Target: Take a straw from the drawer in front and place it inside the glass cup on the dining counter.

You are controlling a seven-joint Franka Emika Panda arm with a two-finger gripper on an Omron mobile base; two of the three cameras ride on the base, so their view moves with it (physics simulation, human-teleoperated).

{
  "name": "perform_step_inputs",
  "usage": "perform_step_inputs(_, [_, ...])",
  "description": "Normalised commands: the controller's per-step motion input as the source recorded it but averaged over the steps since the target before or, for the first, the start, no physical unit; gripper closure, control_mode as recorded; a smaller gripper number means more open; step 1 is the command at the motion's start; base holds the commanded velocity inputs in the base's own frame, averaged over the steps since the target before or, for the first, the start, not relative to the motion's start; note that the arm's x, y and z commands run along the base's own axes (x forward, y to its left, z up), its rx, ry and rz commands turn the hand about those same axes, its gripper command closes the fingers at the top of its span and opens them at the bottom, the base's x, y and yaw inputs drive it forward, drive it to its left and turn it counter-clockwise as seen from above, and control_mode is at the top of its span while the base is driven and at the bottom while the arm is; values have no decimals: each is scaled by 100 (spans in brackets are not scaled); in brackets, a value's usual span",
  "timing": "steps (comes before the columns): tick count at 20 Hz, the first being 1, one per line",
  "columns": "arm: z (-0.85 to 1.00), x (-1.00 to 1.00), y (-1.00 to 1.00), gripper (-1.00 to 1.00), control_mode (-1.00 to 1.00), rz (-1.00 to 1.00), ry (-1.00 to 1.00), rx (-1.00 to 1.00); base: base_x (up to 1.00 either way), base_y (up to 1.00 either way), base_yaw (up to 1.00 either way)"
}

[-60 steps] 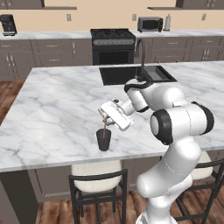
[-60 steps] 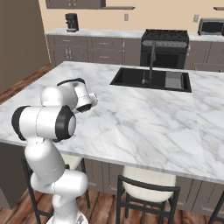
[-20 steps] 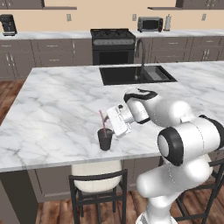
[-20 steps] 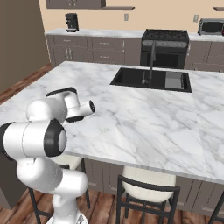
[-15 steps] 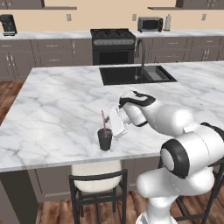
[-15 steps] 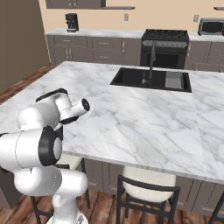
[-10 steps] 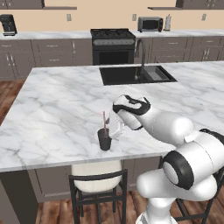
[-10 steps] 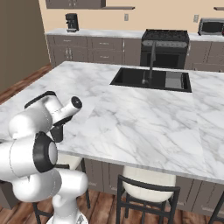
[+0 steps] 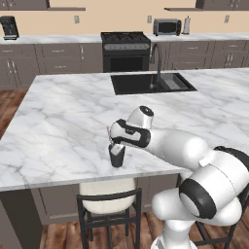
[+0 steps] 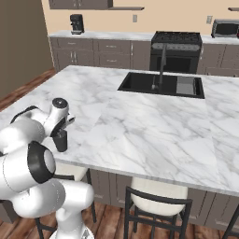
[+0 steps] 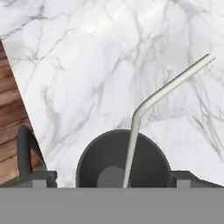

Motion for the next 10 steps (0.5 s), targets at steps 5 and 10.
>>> perform_step_inputs(5, [26,1,-10,-100,-100,-36,20,-17,0,0,0])
perform_step_inputs(10, [28,0,-25,-100,-100,-37,17,-14,0,0,0])
